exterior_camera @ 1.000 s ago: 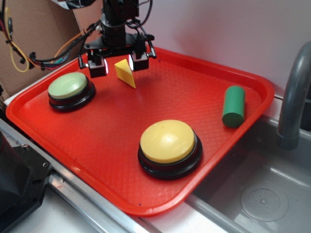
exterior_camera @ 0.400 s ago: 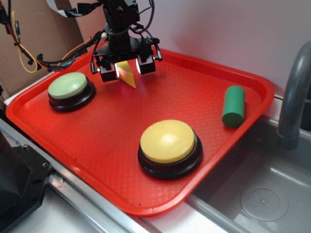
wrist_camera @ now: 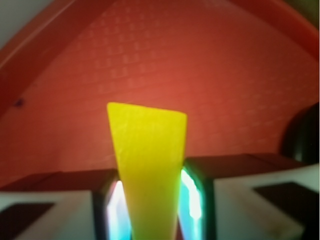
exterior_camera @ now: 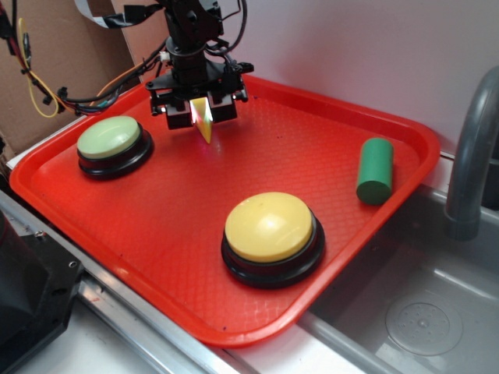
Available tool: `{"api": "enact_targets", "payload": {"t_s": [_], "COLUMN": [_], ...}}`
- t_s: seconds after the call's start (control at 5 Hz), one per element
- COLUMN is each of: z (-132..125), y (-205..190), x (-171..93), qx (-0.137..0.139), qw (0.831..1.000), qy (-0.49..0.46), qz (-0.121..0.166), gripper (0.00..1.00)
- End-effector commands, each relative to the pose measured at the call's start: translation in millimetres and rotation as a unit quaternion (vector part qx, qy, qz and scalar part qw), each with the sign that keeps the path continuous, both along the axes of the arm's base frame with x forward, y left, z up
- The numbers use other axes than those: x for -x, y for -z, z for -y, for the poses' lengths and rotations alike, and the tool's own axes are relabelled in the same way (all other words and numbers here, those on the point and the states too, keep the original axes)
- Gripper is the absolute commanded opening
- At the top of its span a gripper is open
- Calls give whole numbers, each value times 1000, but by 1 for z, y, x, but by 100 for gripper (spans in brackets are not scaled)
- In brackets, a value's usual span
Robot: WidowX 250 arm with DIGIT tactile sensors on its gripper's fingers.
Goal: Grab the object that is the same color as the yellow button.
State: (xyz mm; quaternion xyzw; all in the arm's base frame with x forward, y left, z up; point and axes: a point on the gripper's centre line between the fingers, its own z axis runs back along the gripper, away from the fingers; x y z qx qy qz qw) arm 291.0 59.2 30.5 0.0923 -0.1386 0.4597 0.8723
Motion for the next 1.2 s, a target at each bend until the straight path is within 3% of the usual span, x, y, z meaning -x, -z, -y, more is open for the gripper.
{"api": "enact_targets", "payload": {"t_s": [0.0, 0.2, 0.4, 0.6, 0.8, 1.0], "z": [18, 35, 41, 41, 40, 35], "y": [-86, -109, -135, -148, -147, -149], "x": [14, 32, 59, 76, 81, 77], "qx": [16, 20, 55, 43, 48, 48], "qw": [979, 946, 897, 891, 904, 914], "qy": [199, 320, 435, 448, 422, 400], "qz": [-45, -57, -45, -49, -38, -57], "gripper": [0, 0, 0, 0, 0, 0]}}
